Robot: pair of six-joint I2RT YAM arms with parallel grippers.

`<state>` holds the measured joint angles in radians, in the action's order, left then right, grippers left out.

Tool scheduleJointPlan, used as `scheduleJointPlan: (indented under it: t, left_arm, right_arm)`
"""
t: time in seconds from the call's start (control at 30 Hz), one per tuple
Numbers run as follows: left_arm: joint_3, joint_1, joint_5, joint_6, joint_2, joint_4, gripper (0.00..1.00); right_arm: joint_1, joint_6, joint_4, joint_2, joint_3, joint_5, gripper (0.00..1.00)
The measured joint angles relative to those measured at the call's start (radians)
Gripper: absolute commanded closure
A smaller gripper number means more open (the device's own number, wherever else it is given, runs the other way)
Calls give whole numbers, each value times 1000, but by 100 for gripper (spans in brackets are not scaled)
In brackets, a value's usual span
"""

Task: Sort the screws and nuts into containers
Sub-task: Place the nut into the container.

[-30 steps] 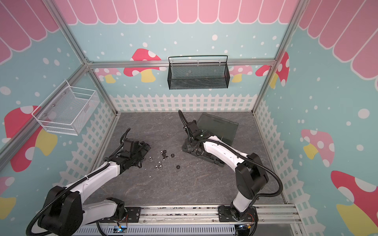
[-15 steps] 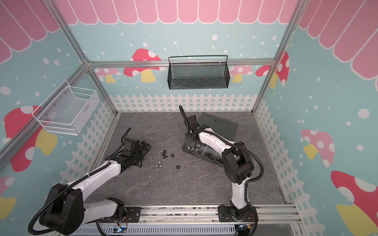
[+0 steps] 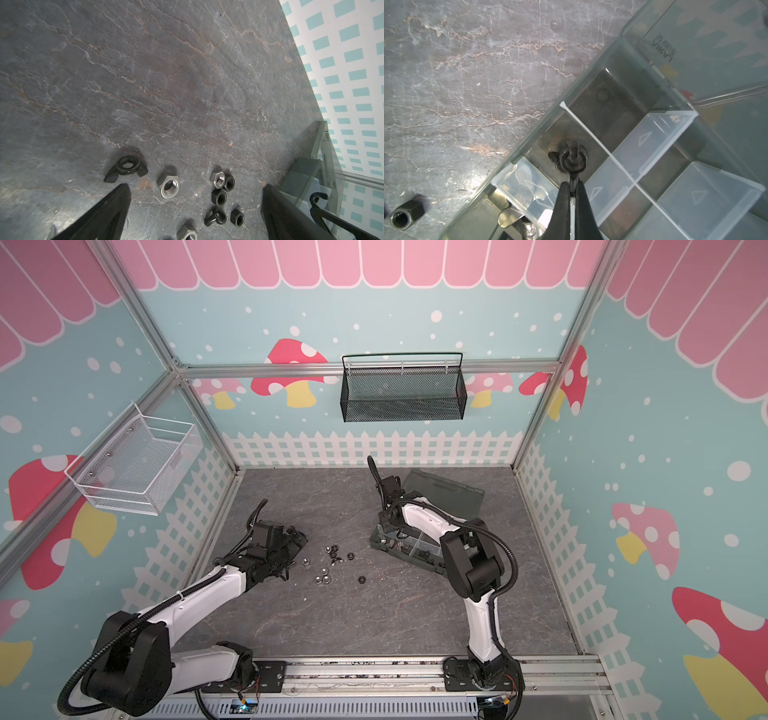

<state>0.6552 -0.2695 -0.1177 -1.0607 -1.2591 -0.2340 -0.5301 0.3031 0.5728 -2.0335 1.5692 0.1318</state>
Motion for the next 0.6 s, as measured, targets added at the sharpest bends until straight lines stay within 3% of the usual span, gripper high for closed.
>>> scheduleJointPlan:
  t: [0.27, 0.6]
  left_arm:
    - [0, 0, 0, 2, 0, 0, 0]
    - [0, 0, -6, 1, 2, -13, 0]
  right_arm:
    - [0, -9, 1, -1, 2, -1, 73]
    - [-1, -7, 0, 47, 0, -30, 70]
